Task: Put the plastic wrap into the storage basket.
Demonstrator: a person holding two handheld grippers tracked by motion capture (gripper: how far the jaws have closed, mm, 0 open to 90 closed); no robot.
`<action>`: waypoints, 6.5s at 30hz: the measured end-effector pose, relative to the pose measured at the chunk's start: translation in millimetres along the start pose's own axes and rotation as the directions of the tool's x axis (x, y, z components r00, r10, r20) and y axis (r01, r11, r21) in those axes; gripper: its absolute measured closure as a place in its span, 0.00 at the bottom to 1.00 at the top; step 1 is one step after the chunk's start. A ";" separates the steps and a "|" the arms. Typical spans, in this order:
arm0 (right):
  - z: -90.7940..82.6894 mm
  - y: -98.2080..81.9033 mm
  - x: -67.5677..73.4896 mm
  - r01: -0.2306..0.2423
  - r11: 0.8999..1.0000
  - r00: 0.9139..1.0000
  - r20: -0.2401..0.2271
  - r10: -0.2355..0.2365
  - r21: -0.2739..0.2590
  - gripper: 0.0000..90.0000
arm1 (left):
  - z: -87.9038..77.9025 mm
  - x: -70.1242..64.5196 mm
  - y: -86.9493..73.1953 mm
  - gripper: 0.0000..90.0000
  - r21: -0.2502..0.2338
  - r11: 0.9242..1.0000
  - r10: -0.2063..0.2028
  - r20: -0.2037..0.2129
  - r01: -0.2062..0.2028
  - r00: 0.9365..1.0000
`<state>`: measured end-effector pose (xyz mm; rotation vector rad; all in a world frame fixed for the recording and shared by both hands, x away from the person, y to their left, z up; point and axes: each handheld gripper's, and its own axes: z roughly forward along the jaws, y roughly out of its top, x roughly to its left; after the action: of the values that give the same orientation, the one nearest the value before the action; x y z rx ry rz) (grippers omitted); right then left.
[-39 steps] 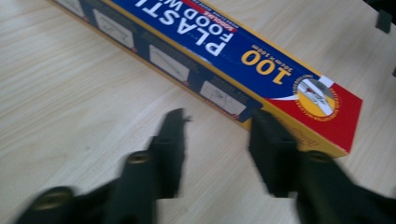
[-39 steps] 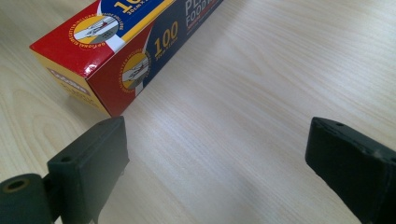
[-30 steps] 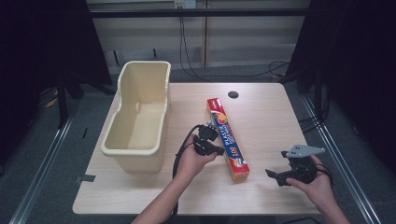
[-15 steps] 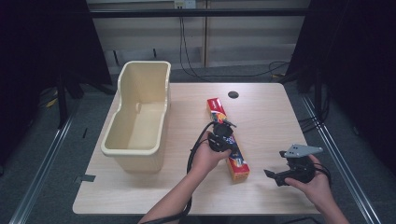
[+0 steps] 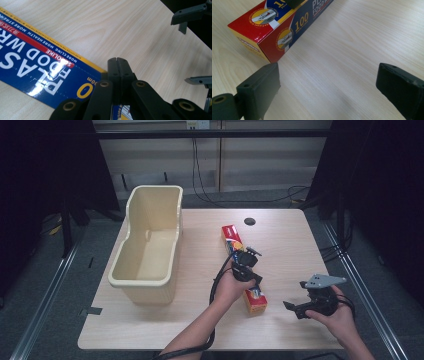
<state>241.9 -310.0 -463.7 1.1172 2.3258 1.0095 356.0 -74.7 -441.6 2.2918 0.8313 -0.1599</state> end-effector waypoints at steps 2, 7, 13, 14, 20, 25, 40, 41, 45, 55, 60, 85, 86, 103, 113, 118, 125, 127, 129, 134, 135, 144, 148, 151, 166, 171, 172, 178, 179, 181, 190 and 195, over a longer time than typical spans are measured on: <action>0.4 0.1 0.4 0.002 1.000 1.000 0.002 -0.002 0.002 0.06 | 1.4 -0.7 1.0 1.00 0.001 1.000 0.000 0.001 0.000 1.000; 1.5 0.4 1.6 0.004 1.000 1.000 -0.004 -0.004 0.004 0.06 | 4.8 -2.7 1.2 1.00 -0.001 1.000 0.002 0.009 -0.002 1.000; 0.5 0.7 1.0 0.001 1.000 1.000 -0.002 -0.001 0.000 0.06 | 7.1 -6.5 0.2 1.00 0.015 1.000 0.016 0.024 -0.017 1.000; 0.4 0.7 0.9 0.003 1.000 1.000 -0.003 -0.003 -0.001 0.06 | 7.0 -7.7 -0.5 1.00 0.016 1.000 0.015 0.027 -0.016 1.000; 0.8 1.3 1.6 0.003 1.000 1.000 -0.001 -0.003 0.004 0.06 | 5.9 -8.1 -1.1 1.00 0.047 0.999 0.013 0.022 -0.014 1.000; -0.8 1.8 1.8 0.004 1.000 1.000 0.005 -0.004 -0.002 0.06 | 2.5 -3.9 -7.0 1.00 0.060 0.998 -0.008 0.020 0.007 1.000; 0.1 3.0 3.4 0.010 1.000 1.000 0.008 -0.010 -0.002 0.06 | -21.9 13.5 -21.5 1.00 0.068 0.996 -0.064 -0.017 0.065 0.998; 0.1 3.0 3.4 0.009 1.000 1.000 0.009 -0.009 -0.002 0.06 | -22.7 14.0 -22.4 1.00 0.066 0.995 -0.074 -0.020 0.075 0.997; -0.1 3.0 3.0 0.008 1.000 1.000 0.009 -0.008 -0.002 0.06 | -28.5 18.4 -25.7 1.00 0.067 0.994 -0.085 -0.032 0.087 0.996; 0.9 3.4 4.2 0.016 1.000 1.000 0.009 -0.016 -0.002 0.06 | -44.8 30.2 -36.9 1.00 0.074 0.991 -0.109 -0.063 0.114 0.992; 1.3 4.0 5.4 0.010 1.000 1.000 0.007 -0.010 0.000 0.06 | -53.2 35.4 -39.3 1.00 0.078 0.988 -0.124 -0.076 0.130 0.989; 0.5 5.4 4.0 0.013 1.000 1.000 0.002 -0.013 -0.010 0.07 | -62.0 49.7 0.3 0.49 -0.014 0.971 -0.235 -0.218 0.238 0.947; 0.1 5.3 3.9 0.009 1.000 1.000 0.005 -0.009 -0.010 0.07 | -60.1 52.5 2.5 0.47 -0.016 0.968 -0.247 -0.228 0.250 0.942; 0.1 5.6 4.0 0.011 1.000 1.000 0.002 -0.011 -0.009 0.07 | -35.9 72.7 8.9 0.18 -0.023 0.948 -0.309 -0.295 0.316 0.904; 0.2 5.5 3.4 0.016 1.000 1.000 -0.001 -0.016 -0.010 0.07 | -24.8 84.9 9.6 0.14 -0.036 0.933 -0.349 -0.317 0.357 0.882; 0.8 5.1 3.0 0.014 1.000 1.000 -0.004 -0.015 -0.010 0.07 | -17.4 89.0 8.1 0.16 -0.039 0.920 -0.381 -0.321 0.390 0.867; 0.7 5.1 2.7 0.012 1.000 1.000 0.000 -0.012 -0.008 0.07 | -11.5 92.7 4.6 0.22 -0.023 0.921 -0.374 -0.339 0.390 0.863; 0.7 5.2 2.7 0.013 1.000 1.000 0.000 -0.013 -0.009 0.07 | -10.1 93.2 4.3 0.24 -0.013 0.919 -0.375 -0.342 0.395 0.862; 0.6 5.5 2.7 0.013 1.000 1.000 -0.002 -0.013 -0.010 0.07 | -8.5 93.4 4.6 0.24 -0.011 0.919 -0.373 -0.353 0.395 0.858; 0.5 5.4 2.5 0.013 1.000 1.000 -0.001 -0.013 -0.008 0.07 | -5.9 94.8 4.8 0.27 -0.006 0.917 -0.374 -0.355 0.398 0.857; 0.6 5.3 2.5 0.014 1.000 1.000 -0.001 -0.014 -0.007 0.07 | -6.0 95.3 4.8 0.29 0.011 0.919 -0.364 -0.361 0.394 0.859; 0.4 5.6 2.6 0.015 1.000 1.000 -0.003 -0.015 -0.009 0.07 | -5.4 95.5 5.6 0.33 0.008 0.910 -0.384 -0.353 0.414 0.853; 2.2 6.0 3.2 0.019 1.000 1.000 -0.007 -0.019 -0.006 0.07 | -8.2 95.3 6.8 0.37 0.017 0.905 -0.391 -0.359 0.425 0.847; 2.1 6.3 3.2 0.019 1.000 1.000 -0.007 -0.019 -0.009 0.07 | -11.7 92.6 8.5 0.43 0.053 0.905 -0.369 -0.397 0.422 0.840; 2.5 6.9 3.4 0.028 1.000 0.999 -0.015 -0.028 -0.013 0.05 | -26.8 86.7 13.3 0.45 0.167 0.897 -0.322 -0.385 0.409 0.865; 2.2 7.2 3.0 0.019 1.000 1.000 -0.011 -0.019 -0.017 0.05 | -37.2 84.5 17.6 0.46 0.178 0.892 -0.334 -0.362 0.416 0.870; 2.6 7.3 2.9 0.022 1.000 1.000 -0.013 -0.022 -0.020 0.05 | -39.7 83.8 18.8 0.46 0.177 0.891 -0.336 -0.359 0.417 0.871; 1.4 7.4 2.2 0.012 0.999 1.000 -0.021 -0.012 -0.032 0.03 | -58.4 77.6 29.3 0.46 0.173 0.894 -0.342 -0.331 0.413 0.879; 1.5 7.3 2.0 0.011 0.999 1.000 -0.027 -0.012 -0.034 0.03 | -60.6 75.9 31.0 0.46 0.170 0.896 -0.340 -0.336 0.411 0.878; 1.5 7.1 1.7 0.012 0.999 0.999 -0.029 -0.013 -0.037 0.03 | -65.7 73.7 34.1 0.46 0.173 0.896 -0.337 -0.335 0.409 0.880; 1.6 7.0 0.5 -0.005 1.000 0.999 -0.035 0.004 -0.028 0.02 | -91.6 63.8 50.1 0.46 0.185 0.900 -0.322 -0.326 0.394 0.889; 1.4 7.0 0.3 -0.003 0.999 0.999 -0.037 0.002 -0.031 0.02 | -107.9 61.9 55.9 0.45 0.193 0.899 -0.318 -0.329 0.393 0.889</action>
<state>246.2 -306.1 -459.5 1.0988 2.3294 1.0727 426.7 -4.5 -348.5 2.4101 1.4660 -0.0985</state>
